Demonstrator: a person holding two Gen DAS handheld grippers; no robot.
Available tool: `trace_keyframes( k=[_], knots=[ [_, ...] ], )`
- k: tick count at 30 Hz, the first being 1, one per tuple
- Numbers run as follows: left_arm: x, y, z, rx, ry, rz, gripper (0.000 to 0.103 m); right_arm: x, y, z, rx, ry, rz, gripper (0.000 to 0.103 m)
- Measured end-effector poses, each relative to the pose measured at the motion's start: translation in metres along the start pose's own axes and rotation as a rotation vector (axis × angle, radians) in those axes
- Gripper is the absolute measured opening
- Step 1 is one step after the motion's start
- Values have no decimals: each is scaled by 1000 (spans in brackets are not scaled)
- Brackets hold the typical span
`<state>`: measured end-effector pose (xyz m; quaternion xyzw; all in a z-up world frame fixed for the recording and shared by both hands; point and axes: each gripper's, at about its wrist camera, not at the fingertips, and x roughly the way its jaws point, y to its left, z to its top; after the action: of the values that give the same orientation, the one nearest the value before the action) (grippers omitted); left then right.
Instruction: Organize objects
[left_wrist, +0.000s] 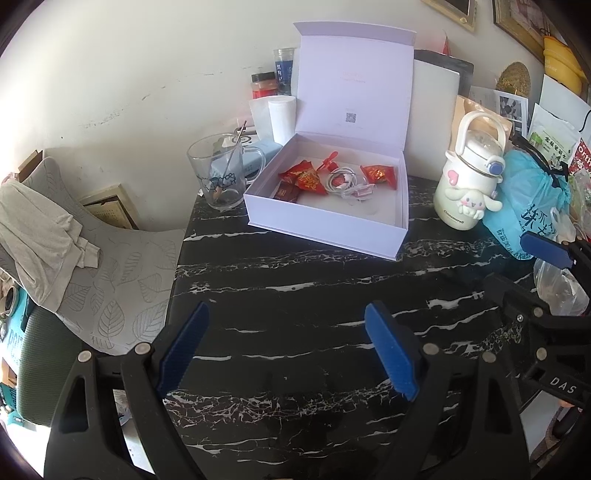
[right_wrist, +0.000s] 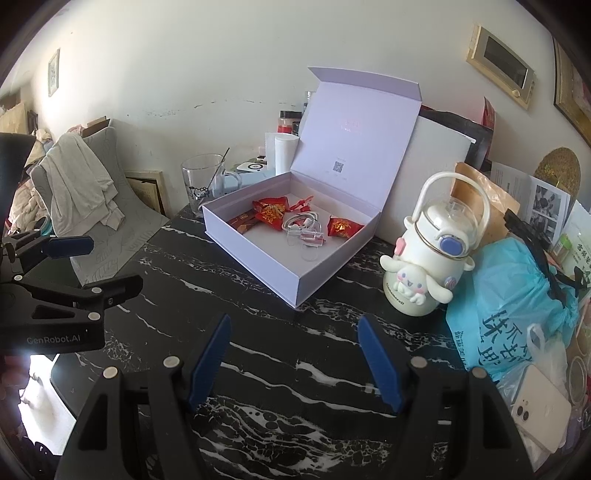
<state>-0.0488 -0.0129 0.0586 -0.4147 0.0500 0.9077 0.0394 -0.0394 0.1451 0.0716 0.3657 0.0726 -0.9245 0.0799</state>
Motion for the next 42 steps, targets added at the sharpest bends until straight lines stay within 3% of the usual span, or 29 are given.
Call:
trace_keyframes(
  k=[42],
  knots=[
    [14,-8,5,10,37,-6,86,20,-7,-4,21,51,6,72]
  ],
)
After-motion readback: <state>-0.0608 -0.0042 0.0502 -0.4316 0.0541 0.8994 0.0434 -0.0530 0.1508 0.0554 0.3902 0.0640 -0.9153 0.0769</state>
